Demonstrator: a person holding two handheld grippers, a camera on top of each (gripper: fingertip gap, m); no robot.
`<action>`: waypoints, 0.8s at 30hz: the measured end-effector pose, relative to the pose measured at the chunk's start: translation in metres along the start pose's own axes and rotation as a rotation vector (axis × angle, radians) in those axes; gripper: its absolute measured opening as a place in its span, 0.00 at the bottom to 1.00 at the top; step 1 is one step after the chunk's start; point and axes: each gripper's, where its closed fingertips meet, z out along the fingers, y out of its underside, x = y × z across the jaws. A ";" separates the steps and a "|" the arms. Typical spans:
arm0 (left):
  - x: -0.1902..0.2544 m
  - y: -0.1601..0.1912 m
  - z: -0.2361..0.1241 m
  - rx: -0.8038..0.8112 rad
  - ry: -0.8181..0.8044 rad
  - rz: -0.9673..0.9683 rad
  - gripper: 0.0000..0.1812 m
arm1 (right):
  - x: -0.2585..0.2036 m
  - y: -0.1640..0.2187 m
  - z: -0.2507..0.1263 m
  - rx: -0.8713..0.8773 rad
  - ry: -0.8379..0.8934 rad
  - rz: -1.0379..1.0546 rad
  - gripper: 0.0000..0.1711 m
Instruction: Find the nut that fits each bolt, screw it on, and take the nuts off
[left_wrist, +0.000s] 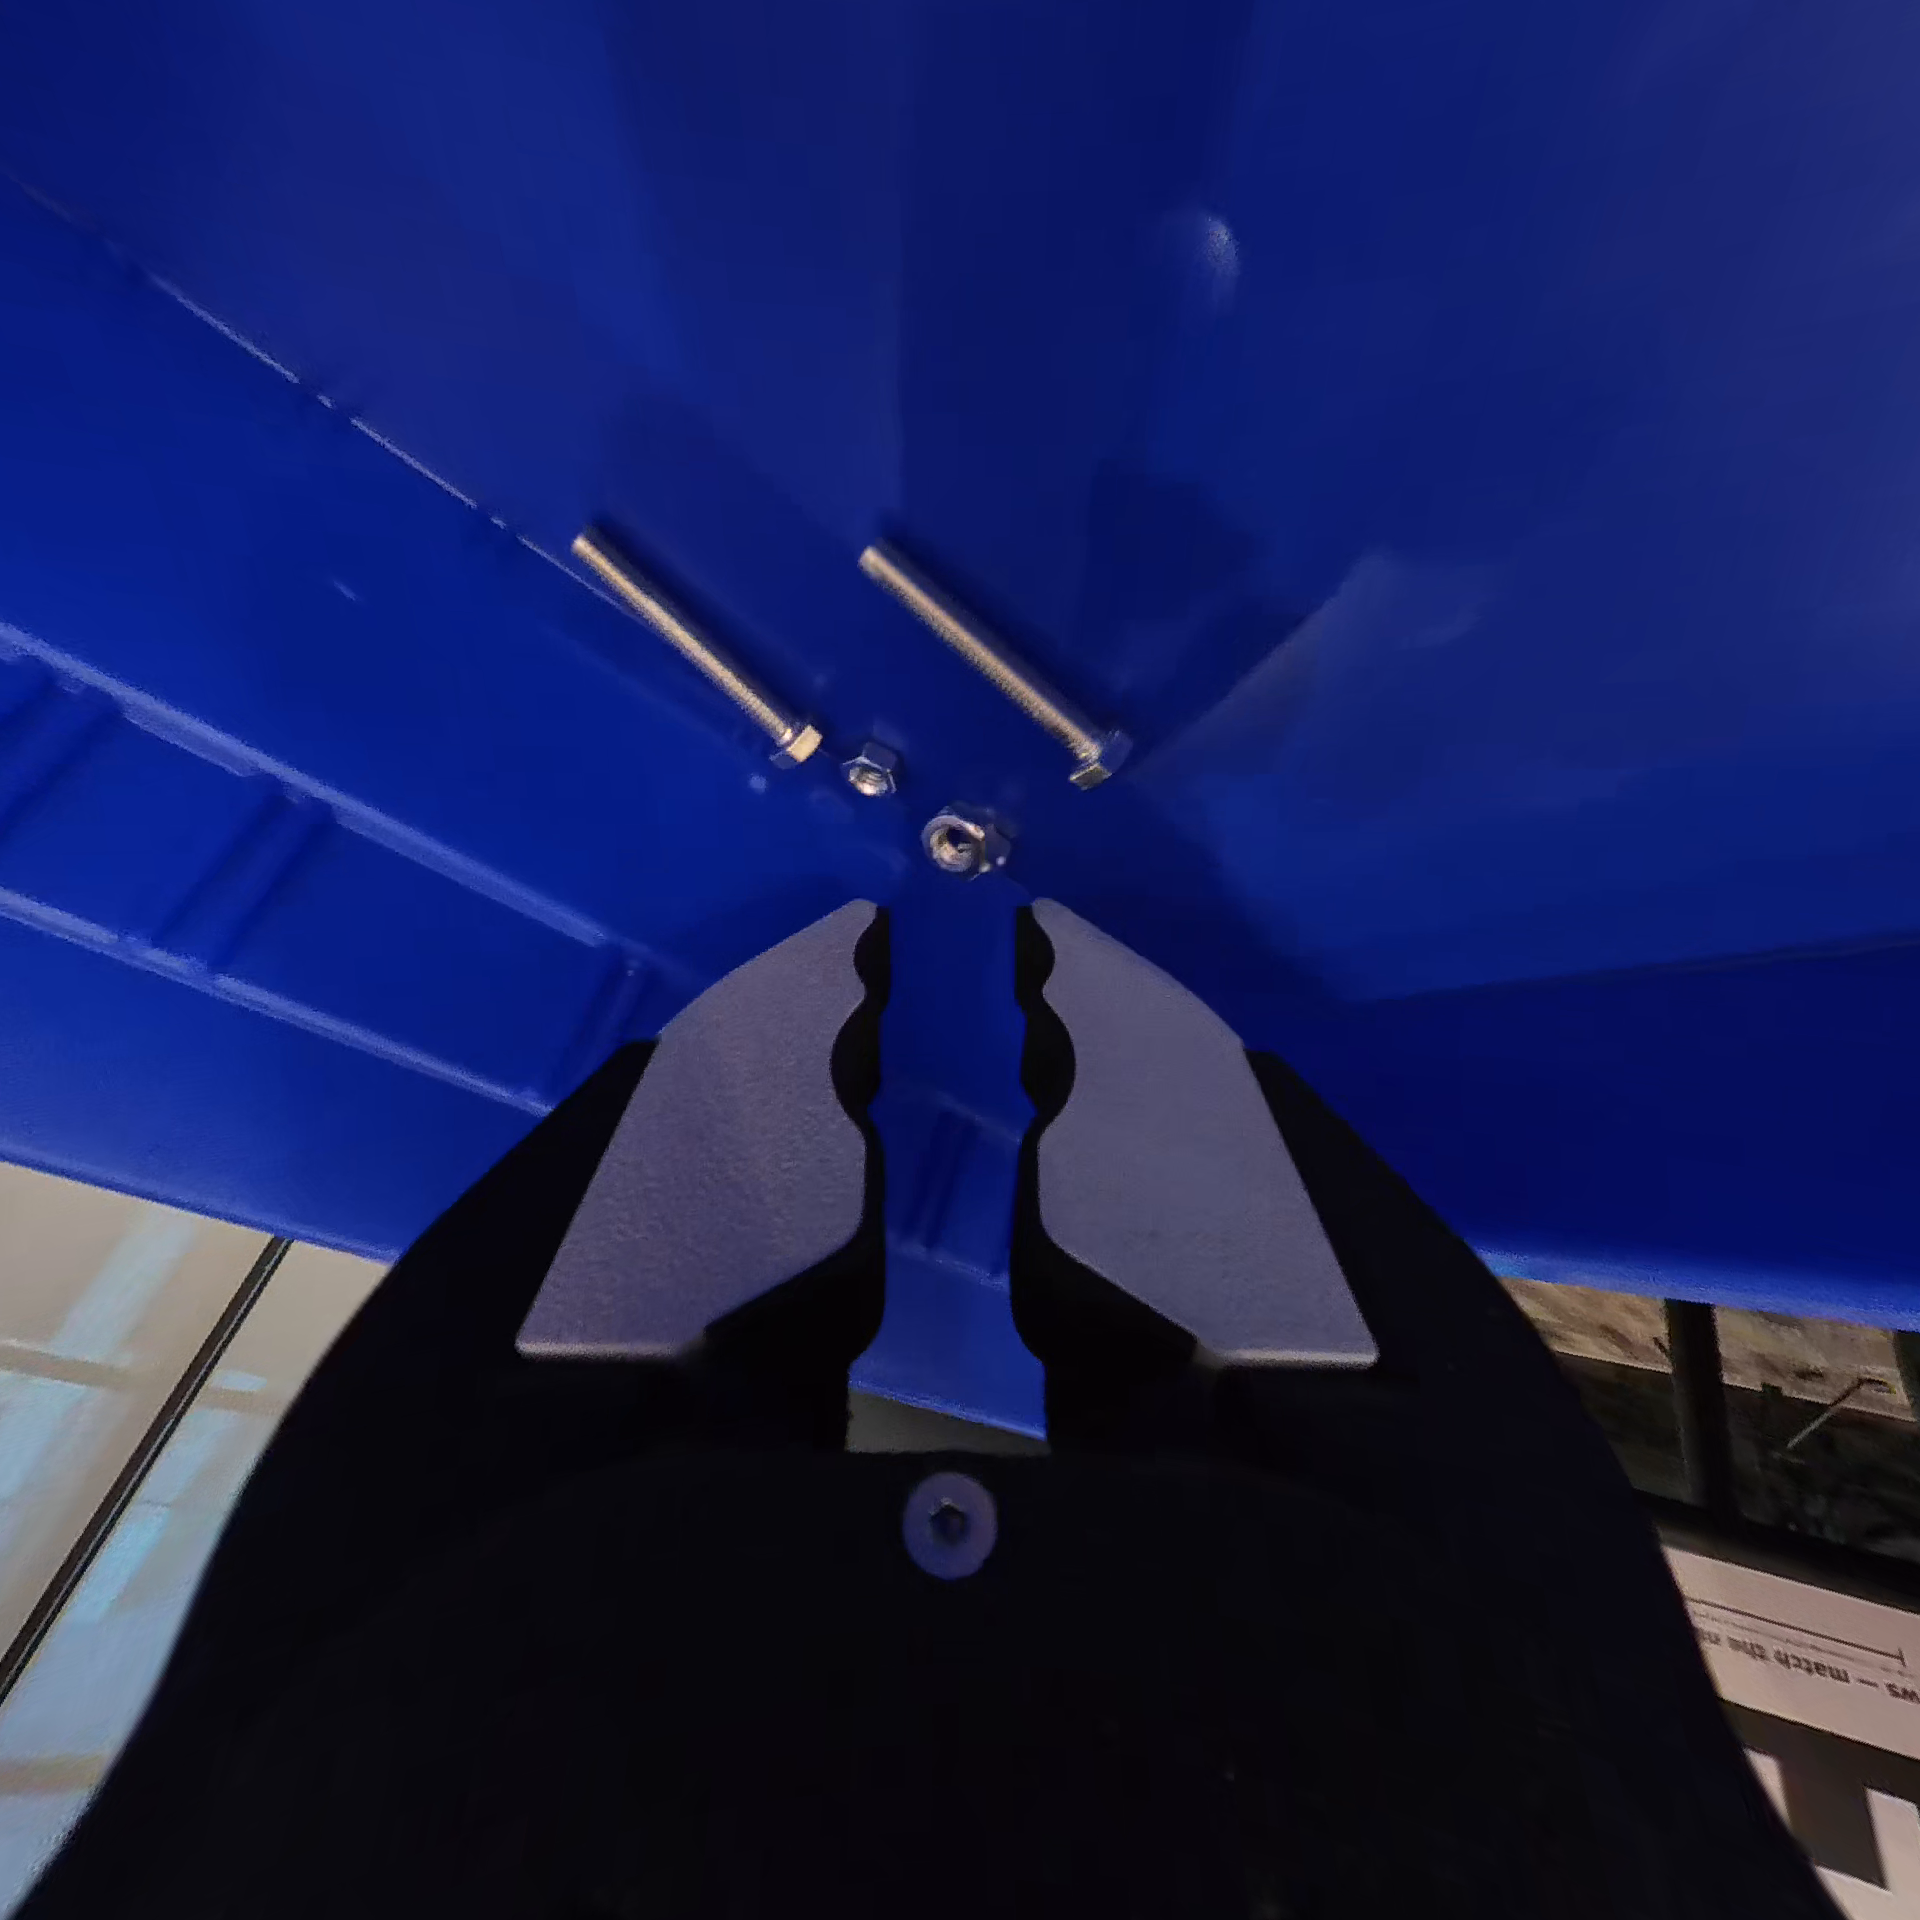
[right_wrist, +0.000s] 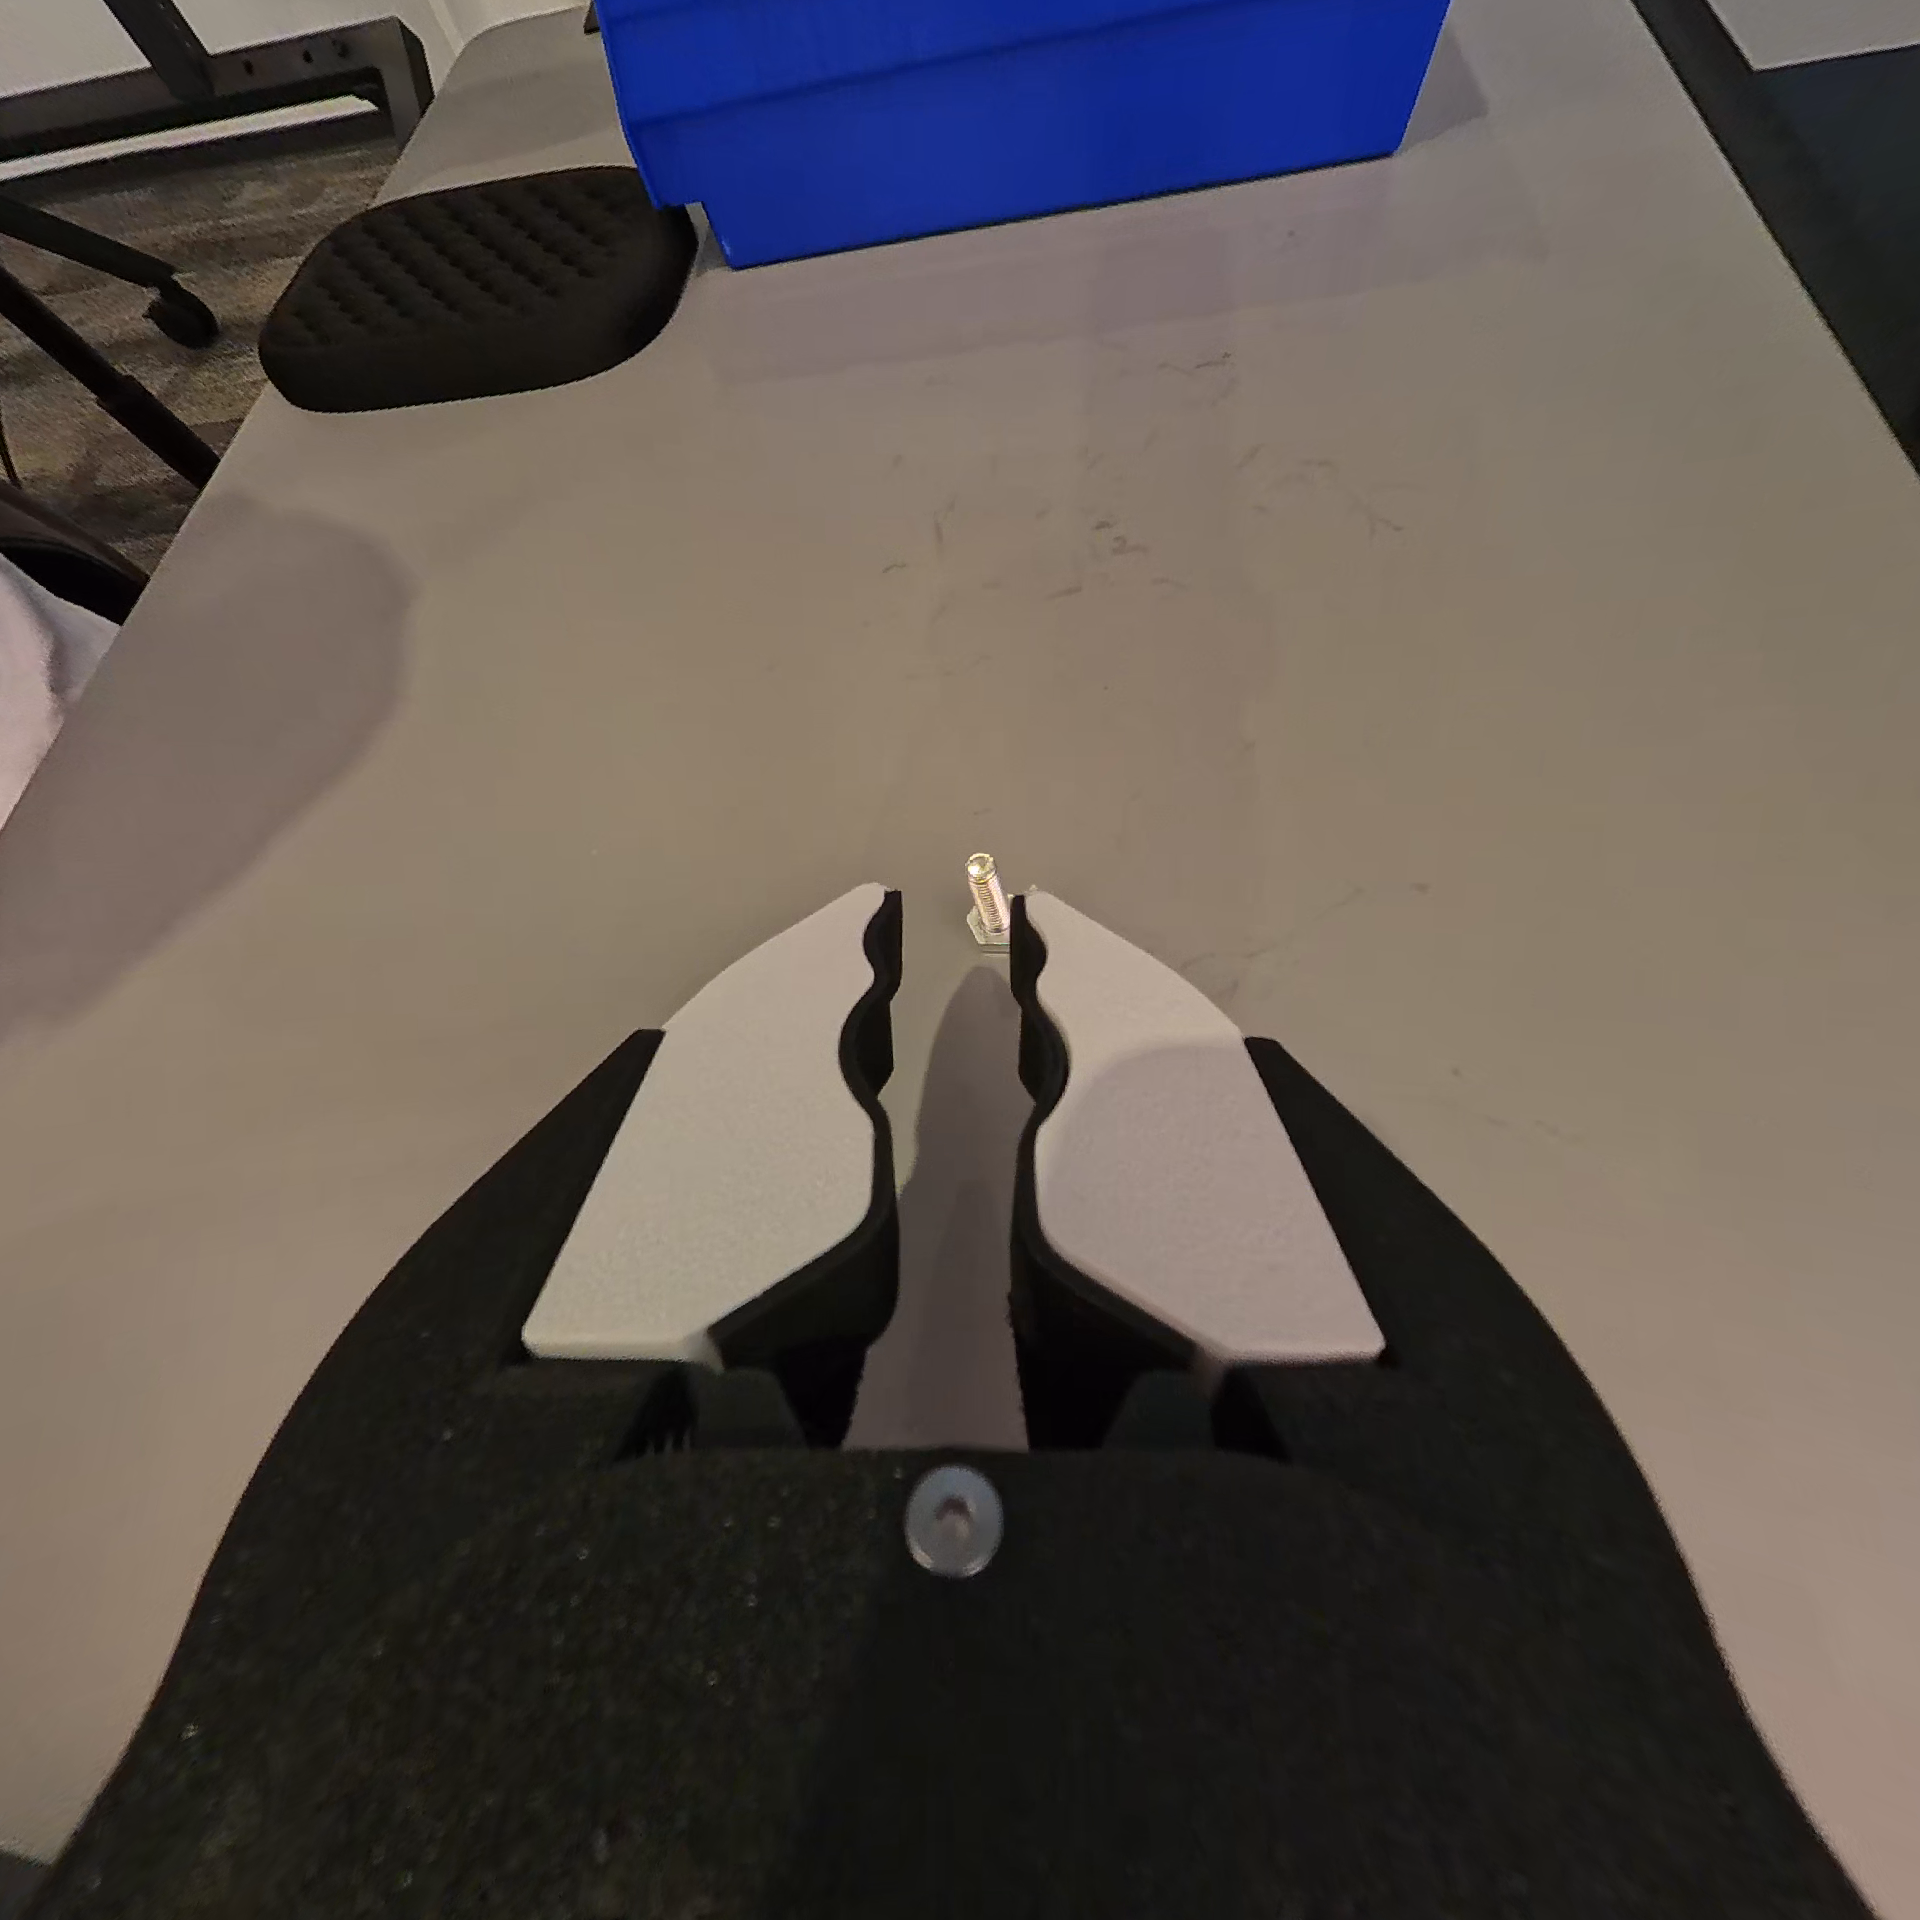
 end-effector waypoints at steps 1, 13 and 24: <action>0.001 -0.002 0.000 0.006 0.009 -0.006 0.12 | 0.000 0.000 0.000 0.001 -0.001 0.001 0.11; -0.004 -0.008 0.007 0.029 -0.028 -0.006 0.13 | -0.001 -0.002 -0.001 0.008 -0.012 0.003 0.11; -0.003 -0.010 0.013 0.004 -0.060 0.025 0.12 | -0.001 -0.002 -0.002 0.013 -0.020 0.009 0.10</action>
